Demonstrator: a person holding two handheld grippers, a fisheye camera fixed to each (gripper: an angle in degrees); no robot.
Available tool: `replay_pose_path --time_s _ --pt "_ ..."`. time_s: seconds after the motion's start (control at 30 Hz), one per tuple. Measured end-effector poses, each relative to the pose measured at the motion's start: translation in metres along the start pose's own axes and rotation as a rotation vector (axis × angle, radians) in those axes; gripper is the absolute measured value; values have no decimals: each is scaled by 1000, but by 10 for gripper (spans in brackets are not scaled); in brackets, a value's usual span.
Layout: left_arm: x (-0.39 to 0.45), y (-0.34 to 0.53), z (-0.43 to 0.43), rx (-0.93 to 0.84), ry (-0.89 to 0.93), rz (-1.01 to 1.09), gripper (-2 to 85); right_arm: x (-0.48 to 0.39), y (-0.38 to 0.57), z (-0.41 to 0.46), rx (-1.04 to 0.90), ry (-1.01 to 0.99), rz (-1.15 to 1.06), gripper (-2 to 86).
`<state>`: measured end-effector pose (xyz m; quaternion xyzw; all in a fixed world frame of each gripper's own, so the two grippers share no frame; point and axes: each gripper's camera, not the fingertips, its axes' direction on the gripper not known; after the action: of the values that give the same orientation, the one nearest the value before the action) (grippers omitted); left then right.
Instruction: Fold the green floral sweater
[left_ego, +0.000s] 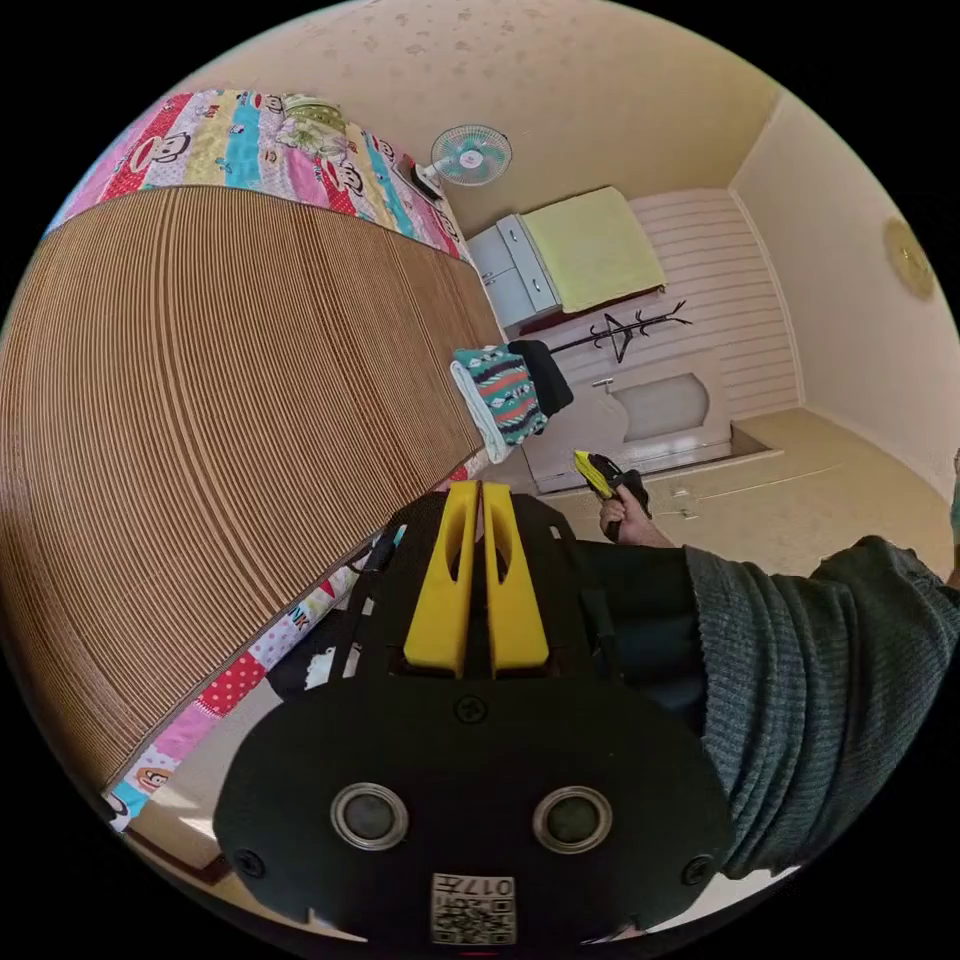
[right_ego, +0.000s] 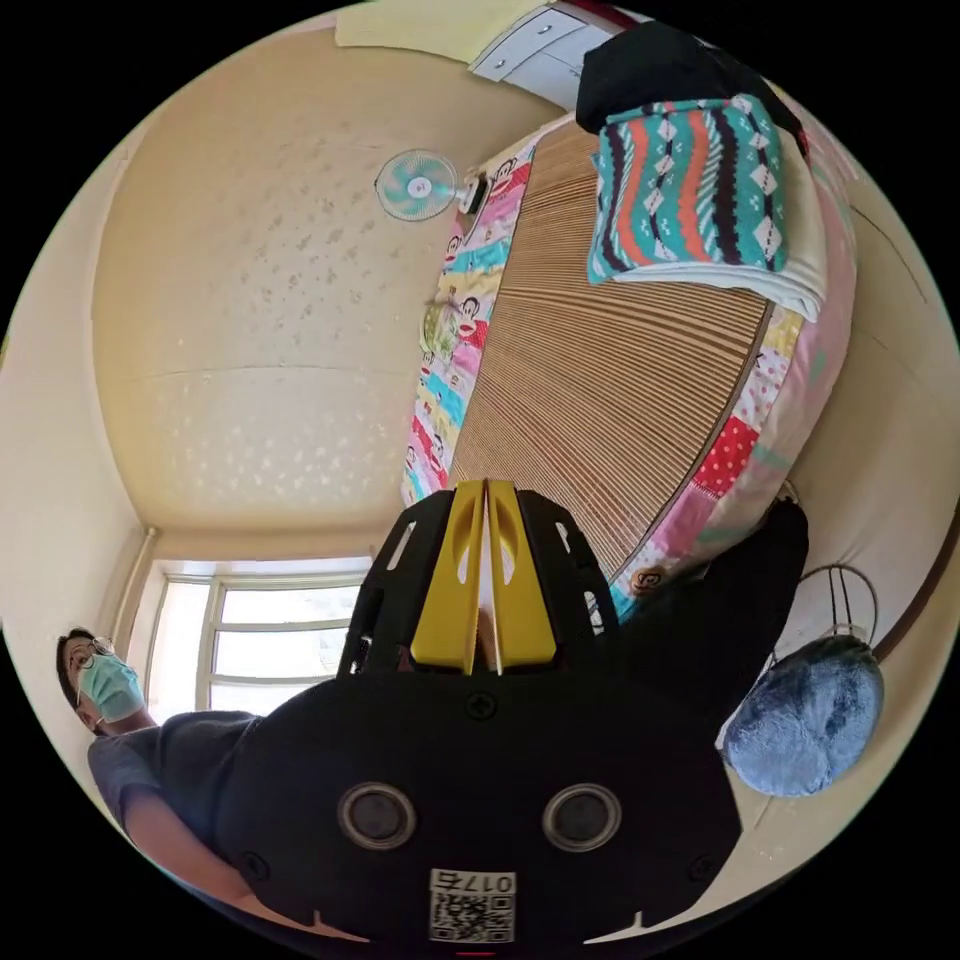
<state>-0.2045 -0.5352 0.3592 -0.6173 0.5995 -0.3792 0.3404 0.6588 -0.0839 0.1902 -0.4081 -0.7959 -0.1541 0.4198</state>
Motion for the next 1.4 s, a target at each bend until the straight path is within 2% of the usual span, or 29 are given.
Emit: replay_pose_path --time_s 0.33,0.5,0.6,0.8,1.0,1.13,1.3,1.4 --pt "17 -35 64 209 -101 -57 -10 -11 -137 -53 42 49 18 6" --pt "21 -61 150 279 -113 -132 -10 -27 -213 -50 -3 64 -33 7" --pt "30 -86 208 253 -132 -140 -10 -41 -260 -36 -104 146 -81 9" --pt "51 -134 291 279 -150 -144 -8 -95 -356 15 -295 513 -289 28" --pt "43 -151 330 358 -224 -284 27 -123 -462 80 -404 749 -381 69" --pt "37 -162 345 340 -308 -369 50 -122 -519 121 -449 938 -374 94" --pt "35 -210 368 238 -468 -342 64 -116 -539 153 -522 949 -443 84" --pt "24 -247 386 196 -445 -320 67 -114 -532 154 -491 903 -499 76"
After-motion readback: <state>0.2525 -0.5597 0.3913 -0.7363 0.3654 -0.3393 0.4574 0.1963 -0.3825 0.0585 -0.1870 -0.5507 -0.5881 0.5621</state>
